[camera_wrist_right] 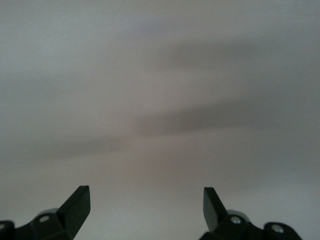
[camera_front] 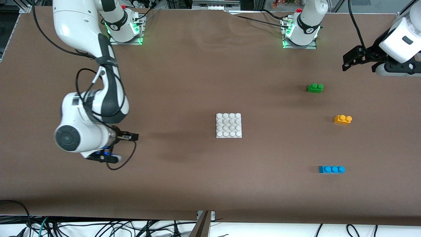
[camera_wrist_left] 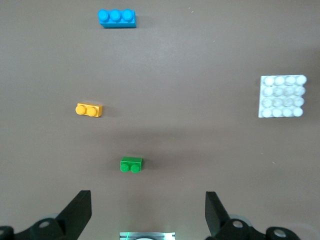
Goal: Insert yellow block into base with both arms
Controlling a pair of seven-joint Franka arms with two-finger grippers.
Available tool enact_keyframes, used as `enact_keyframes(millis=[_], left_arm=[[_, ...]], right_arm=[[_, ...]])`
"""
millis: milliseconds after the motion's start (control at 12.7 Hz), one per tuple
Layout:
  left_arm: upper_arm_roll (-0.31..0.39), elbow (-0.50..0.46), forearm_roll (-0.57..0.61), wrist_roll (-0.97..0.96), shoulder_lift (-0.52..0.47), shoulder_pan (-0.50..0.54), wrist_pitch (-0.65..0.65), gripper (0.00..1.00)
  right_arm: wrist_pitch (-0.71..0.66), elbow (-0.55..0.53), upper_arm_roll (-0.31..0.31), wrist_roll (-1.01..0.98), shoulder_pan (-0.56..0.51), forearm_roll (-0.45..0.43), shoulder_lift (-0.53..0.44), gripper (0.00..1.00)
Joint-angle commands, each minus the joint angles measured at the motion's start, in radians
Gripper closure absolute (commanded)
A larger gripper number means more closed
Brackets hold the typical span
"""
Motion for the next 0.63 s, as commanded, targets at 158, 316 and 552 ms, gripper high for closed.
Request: enact_keyframes(millis=[158,316,552], left_arm=[[0.016,-0.194,0.064,0.010,0.077,0.015,0.240,0.00],[0.025,-0.257,0.075,0.015,0.080,0.034,0.321,0.00],[0.088,-0.427,0.075,0.018,0.101,0.072,0.491,0.00]], right_arm=[[0.037,-0.162,-0.019,-0.105,-0.019,-0.082,-0.177,0.00],[0.111,-0.293,0.149,-0.099,-0.123,-0.209,-0.332,0.00],[0.116,-0.361,0.258,0.003,-0.198,-0.308,-0.478,0.00]])
